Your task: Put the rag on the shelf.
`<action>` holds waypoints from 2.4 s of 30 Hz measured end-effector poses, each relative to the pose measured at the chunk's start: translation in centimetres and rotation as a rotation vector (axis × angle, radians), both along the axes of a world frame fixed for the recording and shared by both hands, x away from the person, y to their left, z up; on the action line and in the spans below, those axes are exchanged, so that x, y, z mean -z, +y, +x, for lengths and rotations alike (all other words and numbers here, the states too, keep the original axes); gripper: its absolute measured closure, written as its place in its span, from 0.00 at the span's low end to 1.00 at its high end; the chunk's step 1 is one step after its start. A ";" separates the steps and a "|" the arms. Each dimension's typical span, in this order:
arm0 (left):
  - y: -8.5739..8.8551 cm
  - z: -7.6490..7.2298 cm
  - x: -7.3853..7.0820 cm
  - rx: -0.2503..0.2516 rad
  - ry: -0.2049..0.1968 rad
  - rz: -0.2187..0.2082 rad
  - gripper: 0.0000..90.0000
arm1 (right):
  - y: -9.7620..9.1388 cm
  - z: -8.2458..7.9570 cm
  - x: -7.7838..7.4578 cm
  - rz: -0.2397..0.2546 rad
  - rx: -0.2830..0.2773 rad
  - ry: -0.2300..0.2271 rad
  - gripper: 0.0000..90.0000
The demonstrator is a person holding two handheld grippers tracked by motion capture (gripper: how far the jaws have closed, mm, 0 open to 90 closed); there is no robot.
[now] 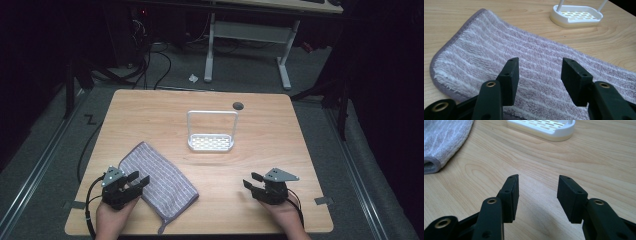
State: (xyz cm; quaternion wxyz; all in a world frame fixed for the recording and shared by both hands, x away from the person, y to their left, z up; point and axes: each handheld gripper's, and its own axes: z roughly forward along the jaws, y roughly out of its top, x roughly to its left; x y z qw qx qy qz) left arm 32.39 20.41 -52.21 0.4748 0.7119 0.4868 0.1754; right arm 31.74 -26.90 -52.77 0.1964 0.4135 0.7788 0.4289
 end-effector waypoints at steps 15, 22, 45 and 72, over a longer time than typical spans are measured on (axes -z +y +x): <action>-2.5 -1.2 1.0 0.091 0.088 0.097 0.73 | 5.2 -0.2 -0.3 -0.028 -0.126 -0.001 0.70; -2.9 -0.3 1.7 0.071 0.093 0.178 0.81 | 9.0 0.5 -0.9 -0.025 -0.196 -0.006 0.85; -6.5 -1.0 1.7 0.141 0.119 0.116 0.75 | 10.8 -2.4 1.1 -0.102 -0.301 0.088 1.00; -8.4 -2.6 1.7 0.248 0.122 0.139 0.81 | 16.0 4.5 0.6 -0.171 -0.277 0.073 0.99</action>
